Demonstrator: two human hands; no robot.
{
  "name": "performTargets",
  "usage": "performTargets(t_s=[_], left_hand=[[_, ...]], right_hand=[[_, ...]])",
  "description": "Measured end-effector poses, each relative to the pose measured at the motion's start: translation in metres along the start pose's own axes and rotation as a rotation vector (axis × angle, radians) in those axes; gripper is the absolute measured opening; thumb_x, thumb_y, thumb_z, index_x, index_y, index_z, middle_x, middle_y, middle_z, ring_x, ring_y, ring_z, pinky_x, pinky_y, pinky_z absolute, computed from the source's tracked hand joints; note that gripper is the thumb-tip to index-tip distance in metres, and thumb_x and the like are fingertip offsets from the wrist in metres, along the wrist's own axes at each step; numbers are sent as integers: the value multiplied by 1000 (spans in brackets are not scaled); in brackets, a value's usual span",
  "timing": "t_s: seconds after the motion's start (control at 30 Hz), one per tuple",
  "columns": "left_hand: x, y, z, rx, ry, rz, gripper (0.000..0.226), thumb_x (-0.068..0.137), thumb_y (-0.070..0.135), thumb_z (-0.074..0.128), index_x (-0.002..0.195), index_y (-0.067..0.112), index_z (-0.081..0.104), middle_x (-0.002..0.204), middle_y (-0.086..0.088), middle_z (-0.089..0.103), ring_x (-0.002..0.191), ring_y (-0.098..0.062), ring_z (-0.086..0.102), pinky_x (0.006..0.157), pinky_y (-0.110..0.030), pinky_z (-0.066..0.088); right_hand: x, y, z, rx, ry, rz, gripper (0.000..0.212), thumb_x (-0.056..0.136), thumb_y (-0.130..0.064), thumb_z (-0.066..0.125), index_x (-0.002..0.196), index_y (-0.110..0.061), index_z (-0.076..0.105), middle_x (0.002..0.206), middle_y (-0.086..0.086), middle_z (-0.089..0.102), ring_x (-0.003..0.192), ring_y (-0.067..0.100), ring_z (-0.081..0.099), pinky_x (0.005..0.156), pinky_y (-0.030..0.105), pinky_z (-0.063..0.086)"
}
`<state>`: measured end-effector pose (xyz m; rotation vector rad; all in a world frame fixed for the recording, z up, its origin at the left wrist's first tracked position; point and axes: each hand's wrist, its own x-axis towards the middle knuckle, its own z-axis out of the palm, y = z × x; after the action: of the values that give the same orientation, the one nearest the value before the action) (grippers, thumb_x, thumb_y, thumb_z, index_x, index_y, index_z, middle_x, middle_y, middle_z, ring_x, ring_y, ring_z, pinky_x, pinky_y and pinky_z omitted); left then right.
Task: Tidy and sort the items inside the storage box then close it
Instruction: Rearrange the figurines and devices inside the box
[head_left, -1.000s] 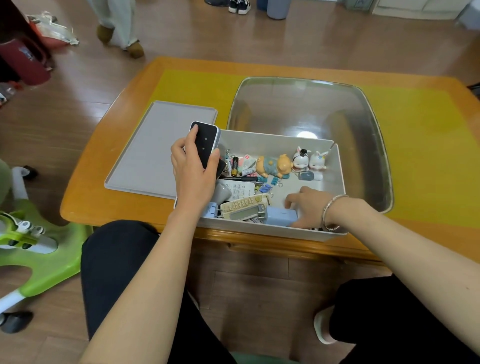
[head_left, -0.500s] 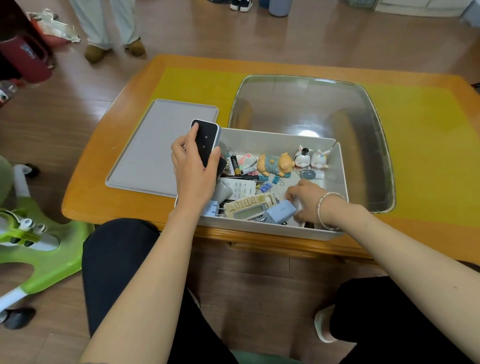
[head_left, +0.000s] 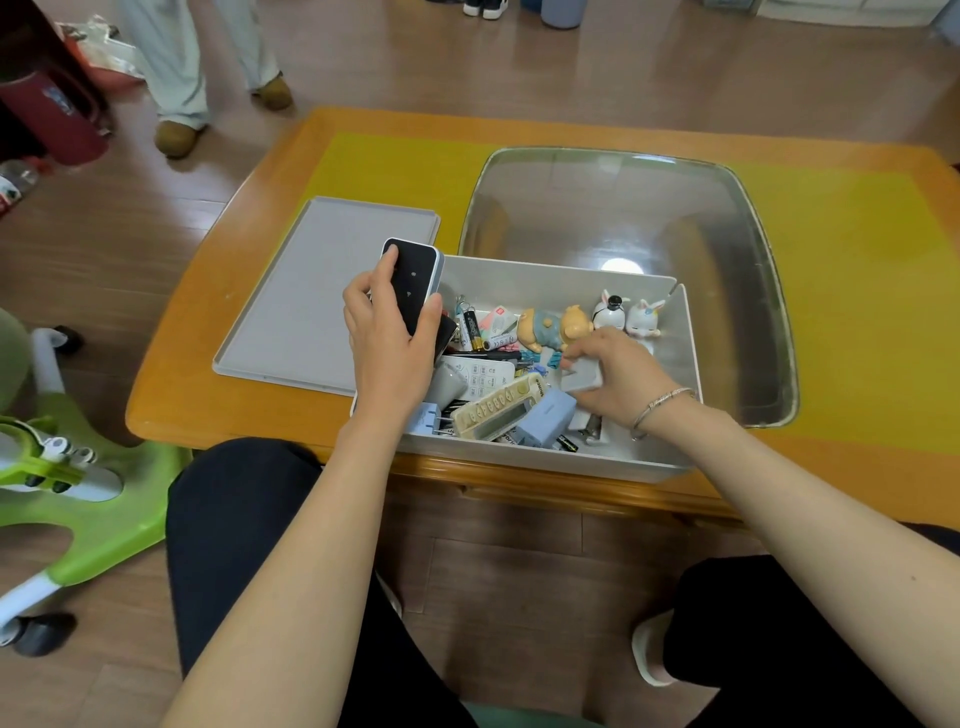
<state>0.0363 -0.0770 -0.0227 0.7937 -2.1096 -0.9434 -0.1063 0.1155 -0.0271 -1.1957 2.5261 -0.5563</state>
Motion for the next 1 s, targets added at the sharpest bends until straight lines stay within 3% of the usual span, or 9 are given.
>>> performTargets(t_s=[0.1, 0.3, 0.43, 0.67, 0.8, 0.9, 1.0], left_hand=[[0, -1, 1, -2, 5, -3, 60, 96, 31, 53, 148, 19, 26, 139, -11, 30, 127, -17, 32, 97, -18, 29], [0, -2, 2, 14, 3, 5, 59, 96, 32, 53, 148, 19, 27, 139, -10, 30, 124, -13, 30, 92, -8, 25], [0, -2, 2, 16, 4, 1, 60, 96, 33, 53, 148, 19, 27, 139, -10, 30, 124, -13, 31, 96, -17, 28], [0, -2, 1, -14, 1, -12, 61, 94, 33, 54, 148, 20, 28, 137, -8, 31, 125, -17, 32, 100, -24, 31], [1, -2, 1, -15, -3, -17, 61, 94, 33, 56, 148, 20, 29, 136, -8, 32, 124, -17, 33, 102, -28, 35], [2, -2, 1, -9, -9, -20, 62, 93, 33, 57, 147, 20, 30, 136, -8, 32, 125, -20, 35, 104, -34, 39], [2, -2, 2, 2, -8, -19, 62, 93, 33, 57, 147, 20, 30, 135, -9, 33, 124, -20, 35, 105, -37, 40]], right_hand=[[7, -11, 1, 61, 83, -34, 32, 70, -17, 81, 97, -18, 65, 109, 6, 55, 104, 17, 49, 85, 16, 29], [24, -29, -5, 51, 56, -60, 34, 70, -12, 79, 100, -19, 65, 109, 2, 54, 102, 14, 49, 87, 15, 30], [47, -43, -17, 65, 107, -67, 31, 73, -15, 77, 101, -21, 65, 111, 2, 56, 104, 15, 48, 86, 19, 31], [92, -74, -1, 38, 26, -37, 39, 73, -15, 77, 111, -16, 66, 124, 7, 58, 116, 23, 52, 93, 23, 38], [95, -79, 6, 96, 5, -24, 55, 74, -20, 77, 125, -15, 58, 129, 3, 57, 119, 19, 51, 98, 24, 37], [90, -77, 6, 217, 44, 2, 63, 76, -23, 75, 132, -13, 50, 126, 7, 57, 111, 19, 55, 92, 25, 43], [82, -73, 2, 355, 73, 61, 54, 85, -18, 66, 135, -12, 44, 130, 7, 55, 103, 18, 59, 92, 31, 48]])
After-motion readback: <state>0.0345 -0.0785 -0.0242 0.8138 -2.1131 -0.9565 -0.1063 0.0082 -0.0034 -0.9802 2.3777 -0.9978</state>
